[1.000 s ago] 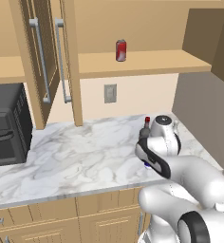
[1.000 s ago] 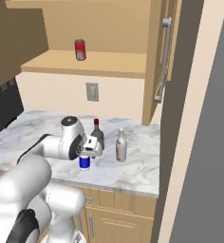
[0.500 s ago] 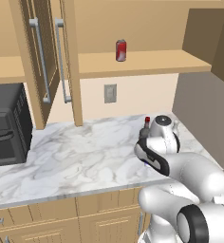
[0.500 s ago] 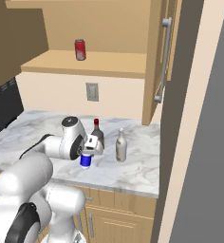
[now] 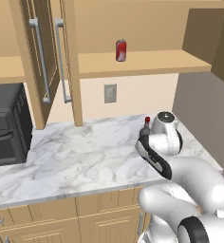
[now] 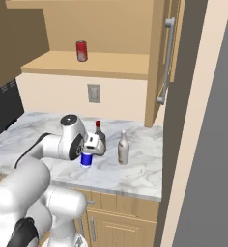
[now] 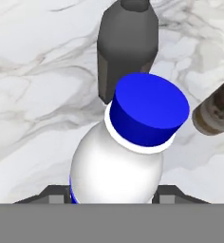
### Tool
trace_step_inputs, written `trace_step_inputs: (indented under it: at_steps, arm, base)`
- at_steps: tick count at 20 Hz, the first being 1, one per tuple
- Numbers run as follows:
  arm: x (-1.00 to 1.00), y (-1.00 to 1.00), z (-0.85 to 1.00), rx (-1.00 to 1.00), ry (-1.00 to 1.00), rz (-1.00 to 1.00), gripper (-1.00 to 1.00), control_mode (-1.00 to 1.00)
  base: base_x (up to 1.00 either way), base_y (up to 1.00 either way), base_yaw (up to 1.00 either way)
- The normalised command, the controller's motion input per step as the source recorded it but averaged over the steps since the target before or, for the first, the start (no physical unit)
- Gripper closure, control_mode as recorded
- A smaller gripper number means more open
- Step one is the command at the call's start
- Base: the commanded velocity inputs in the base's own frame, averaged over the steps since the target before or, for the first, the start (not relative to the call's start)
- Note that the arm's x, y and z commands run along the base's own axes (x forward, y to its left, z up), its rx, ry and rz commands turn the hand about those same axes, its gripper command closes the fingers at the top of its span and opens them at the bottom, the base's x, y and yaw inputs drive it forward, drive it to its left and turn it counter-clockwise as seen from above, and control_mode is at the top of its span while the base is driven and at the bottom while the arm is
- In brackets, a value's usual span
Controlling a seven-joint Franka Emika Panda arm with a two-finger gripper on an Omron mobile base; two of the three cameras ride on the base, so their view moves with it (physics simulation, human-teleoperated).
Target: Sort all alcoholic drinks to one cabinet, and non-alcoholic drinks to the other.
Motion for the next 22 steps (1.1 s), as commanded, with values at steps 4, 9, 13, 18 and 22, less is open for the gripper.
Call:
trace_step_inputs:
  at_steps: [4,9,13,18,22]
  arm:
    - [-0.73,0.00,1.00,0.00,0.00,0.00,1.00,-1.00]
    - [-0.37,0.00,1.00,0.00,-0.03,0.00,1.00,-1.00]
    - [-0.16,0.00,0.90,-0.04,-0.20,0.00,1.00,-1.00]
    - [-0.12,0.00,1.00,-0.01,-0.14,0.00,1.00,-1.00]
    - [-0.03,0.00,1.00,0.00,-0.01,0.00,1.00,-1.00]
  base:
    - [0.00,0.00,0.00]
    - [0.00,0.00,0.00]
    - [0.00,0.00,0.00]
    - [0.00,0.00,0.00]
    - [0.00,0.00,0.00]
